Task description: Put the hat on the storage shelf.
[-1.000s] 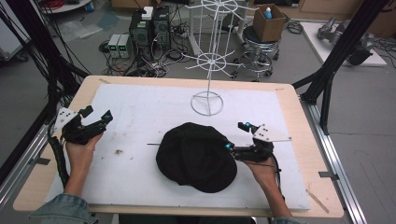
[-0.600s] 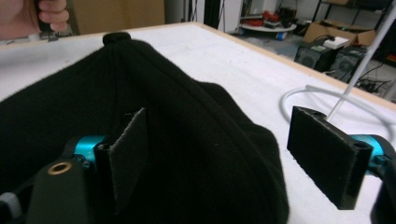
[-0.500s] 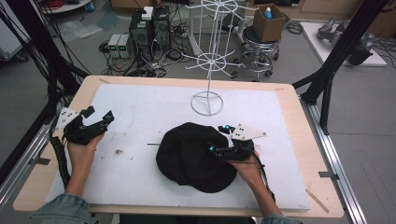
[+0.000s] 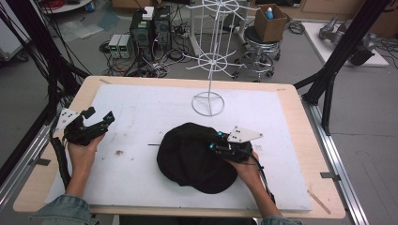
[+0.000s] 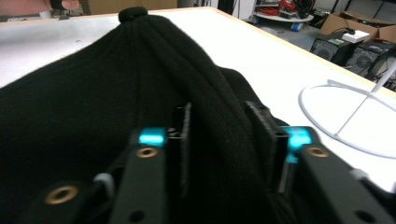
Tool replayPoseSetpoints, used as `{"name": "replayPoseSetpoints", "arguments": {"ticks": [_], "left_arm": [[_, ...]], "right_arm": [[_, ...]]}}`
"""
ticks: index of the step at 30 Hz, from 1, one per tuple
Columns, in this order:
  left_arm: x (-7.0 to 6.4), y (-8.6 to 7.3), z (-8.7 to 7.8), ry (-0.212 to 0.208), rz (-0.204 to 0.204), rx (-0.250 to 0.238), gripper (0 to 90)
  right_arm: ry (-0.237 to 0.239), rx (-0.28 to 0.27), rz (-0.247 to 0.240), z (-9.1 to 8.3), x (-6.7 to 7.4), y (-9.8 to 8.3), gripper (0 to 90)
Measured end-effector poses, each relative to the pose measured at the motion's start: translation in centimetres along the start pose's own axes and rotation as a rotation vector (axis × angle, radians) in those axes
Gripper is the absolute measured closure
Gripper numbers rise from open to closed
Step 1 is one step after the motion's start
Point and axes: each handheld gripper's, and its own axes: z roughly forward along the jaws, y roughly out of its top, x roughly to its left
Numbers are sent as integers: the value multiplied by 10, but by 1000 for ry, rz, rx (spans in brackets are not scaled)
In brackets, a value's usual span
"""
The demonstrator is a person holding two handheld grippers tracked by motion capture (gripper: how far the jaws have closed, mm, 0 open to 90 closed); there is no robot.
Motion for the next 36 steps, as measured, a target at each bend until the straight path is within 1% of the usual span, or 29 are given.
{"name": "replayPoseSetpoints", "arguments": {"ticks": [1,4,5,8,10,11,14,22,24,25,27,31,34,36], "left_arm": [[0,0,0,0,-2,3,195],[0,0,-1,-1,2,3,195],[0,0,0,-1,-2,-4,195],[1,0,-1,-1,-1,-1,195],[1,-1,0,2,-2,-1,195],[2,-1,0,3,6,4,196],[2,-1,-1,6,3,-3,197],[2,-1,-1,0,0,-3,197],[3,-1,-2,2,-4,-8,197],[3,-1,-2,5,-12,-15,197],[4,-1,-2,4,-13,-15,197],[4,-1,-2,6,-14,-14,197],[5,0,-1,4,-16,-18,197],[5,-1,-1,6,-16,-16,197]], "right_arm": [[0,0,0,0,0,0,726],[-7,-11,-7,-1,2,1,802],[-11,-15,-12,-2,3,1,816],[-17,-37,-26,-3,4,3,837],[-17,-56,-26,-4,4,4,843],[-15,-64,-33,-5,5,4,844],[-21,-85,-76,-6,8,6,847],[-32,-126,-131,-14,10,13,857],[-34,-140,-133,-17,9,16,860],[-33,-149,-139,-18,8,18,861],[-33,-160,-150,-20,6,22,861],[-42,-185,-155,-23,2,32,862],[-55,-200,-169,-27,-1,39,862],[-64,-222,-175,-31,-4,42,861]]}}
